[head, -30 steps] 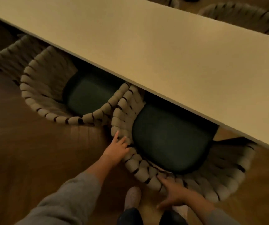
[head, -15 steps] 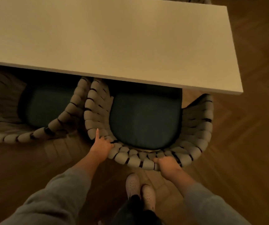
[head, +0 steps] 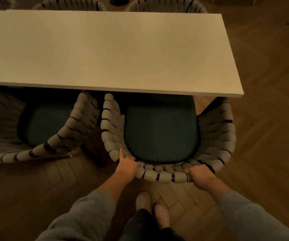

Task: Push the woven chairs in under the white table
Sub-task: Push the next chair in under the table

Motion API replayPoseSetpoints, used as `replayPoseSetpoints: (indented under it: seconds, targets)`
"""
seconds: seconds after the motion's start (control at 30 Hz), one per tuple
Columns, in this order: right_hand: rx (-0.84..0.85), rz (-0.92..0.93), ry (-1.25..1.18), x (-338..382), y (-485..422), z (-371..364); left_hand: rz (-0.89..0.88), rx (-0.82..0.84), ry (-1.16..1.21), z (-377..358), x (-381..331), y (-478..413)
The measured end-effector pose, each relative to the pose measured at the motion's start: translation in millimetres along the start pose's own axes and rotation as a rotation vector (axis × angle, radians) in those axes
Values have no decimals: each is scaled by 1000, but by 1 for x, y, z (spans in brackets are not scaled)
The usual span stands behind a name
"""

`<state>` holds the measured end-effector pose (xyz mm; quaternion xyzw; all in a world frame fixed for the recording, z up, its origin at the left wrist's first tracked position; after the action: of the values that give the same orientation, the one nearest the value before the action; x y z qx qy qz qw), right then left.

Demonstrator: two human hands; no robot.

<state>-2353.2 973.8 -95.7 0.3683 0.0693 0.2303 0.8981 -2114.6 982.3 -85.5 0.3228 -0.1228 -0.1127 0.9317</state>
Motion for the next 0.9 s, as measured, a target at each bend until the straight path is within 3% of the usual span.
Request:
replayPoseSetpoints:
  seconds: [0.77, 0.9]
  targets:
    - [-83, -46, -37, 13, -41, 21, 7, -65, -48, 8, 43, -37]
    - [6, -83, -31, 13, -41, 18, 28, -94, 13, 6, 41, -29]
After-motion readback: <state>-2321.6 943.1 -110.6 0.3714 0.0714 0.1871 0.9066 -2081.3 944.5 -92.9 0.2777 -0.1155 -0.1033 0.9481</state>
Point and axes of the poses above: each hand's wrist, its own y-axis away from the middle knuckle, its own z-axis out of the back of the hand, x = y × z, the point moved 8 cm from there along -y, towards the middle knuckle, and after that the axes turned 2 degrees about -x, right-handed, at the moved point
